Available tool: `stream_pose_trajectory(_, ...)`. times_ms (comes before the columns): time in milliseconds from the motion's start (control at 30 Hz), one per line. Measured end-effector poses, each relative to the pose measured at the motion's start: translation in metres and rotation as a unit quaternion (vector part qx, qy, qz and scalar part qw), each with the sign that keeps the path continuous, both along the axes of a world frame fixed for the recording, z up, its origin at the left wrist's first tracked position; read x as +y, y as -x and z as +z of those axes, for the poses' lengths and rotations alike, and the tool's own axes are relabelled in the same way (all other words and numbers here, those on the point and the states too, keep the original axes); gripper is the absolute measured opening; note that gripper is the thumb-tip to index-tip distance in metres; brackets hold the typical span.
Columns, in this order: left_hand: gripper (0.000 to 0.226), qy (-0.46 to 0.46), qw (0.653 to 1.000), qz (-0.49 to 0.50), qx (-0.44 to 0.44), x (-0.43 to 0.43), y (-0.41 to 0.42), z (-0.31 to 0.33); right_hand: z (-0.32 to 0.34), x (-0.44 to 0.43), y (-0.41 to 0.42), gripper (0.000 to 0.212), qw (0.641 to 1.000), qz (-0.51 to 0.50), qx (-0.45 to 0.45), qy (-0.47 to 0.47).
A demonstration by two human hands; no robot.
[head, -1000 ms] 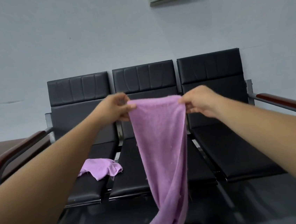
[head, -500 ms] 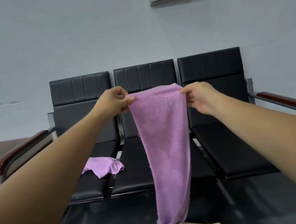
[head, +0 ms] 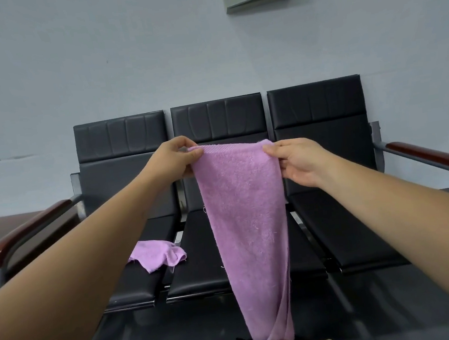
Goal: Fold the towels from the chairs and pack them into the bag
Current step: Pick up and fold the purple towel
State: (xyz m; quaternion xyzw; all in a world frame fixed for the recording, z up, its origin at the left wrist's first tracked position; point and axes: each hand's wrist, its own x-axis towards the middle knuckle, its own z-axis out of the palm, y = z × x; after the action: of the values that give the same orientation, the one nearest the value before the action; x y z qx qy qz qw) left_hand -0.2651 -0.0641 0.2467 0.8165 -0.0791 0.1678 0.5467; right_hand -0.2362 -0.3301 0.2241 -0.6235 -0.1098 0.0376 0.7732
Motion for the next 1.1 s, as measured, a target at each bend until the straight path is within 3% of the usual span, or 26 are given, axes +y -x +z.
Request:
stream_pose_trajectory(167,0.013,-0.042,0.998,0.022,-0.032,-0.002,0.003,-0.006,0.001,0.000,0.001,0.011,0.999,-0.025,-0.033,0.027)
stream_pose_trajectory(233,0.016,-0.020,0.999,0.020,-0.040,-0.004,0.005,-0.007,0.002,0.001,0.000,0.018,0.998,-0.030,-0.041,0.025)
stream_pose_trajectory(300,0.016,-0.004,0.999,-0.004,-0.037,-0.007,0.006,-0.008,0.005,-0.002,-0.002,0.032,1.000,0.014,-0.001,-0.005)
stream_pose_trajectory(433,0.008,0.012,0.997,-0.064,-0.032,-0.018,0.006,-0.005,0.011,0.000,0.003,0.025,0.983,0.145,0.094,0.057)
stream_pose_trajectory(600,0.005,0.022,0.995,-0.090,-0.034,-0.033,0.004,-0.006,0.004,0.010,0.005,0.036,0.975,0.197,0.010,0.108)
stream_pose_trajectory(767,0.004,0.037,0.996,-0.073,-0.019,-0.032,-0.002,-0.017,-0.008,0.024,0.009,0.039,0.969,0.230,0.005,0.087)
stream_pose_trajectory(833,0.011,0.090,0.992,-0.086,-0.018,-0.034,0.000,-0.024,-0.006,0.027,0.008,0.038,0.975,0.211,-0.003,0.063)
stream_pose_trajectory(933,0.038,0.160,0.972,-0.170,0.029,-0.034,0.002,-0.038,0.005,0.028,0.003,0.031,0.979,0.203,-0.002,-0.029)
stream_pose_trajectory(1000,0.044,0.103,0.971,-0.199,0.087,-0.032,0.002,-0.056,0.013,0.025,-0.002,0.021,0.976,0.196,0.009,-0.097)
stream_pose_trajectory(1100,0.032,-0.025,0.966,-0.201,0.161,-0.031,0.003,-0.083,0.024,0.017,-0.010,0.012,0.972,0.171,0.029,-0.160)
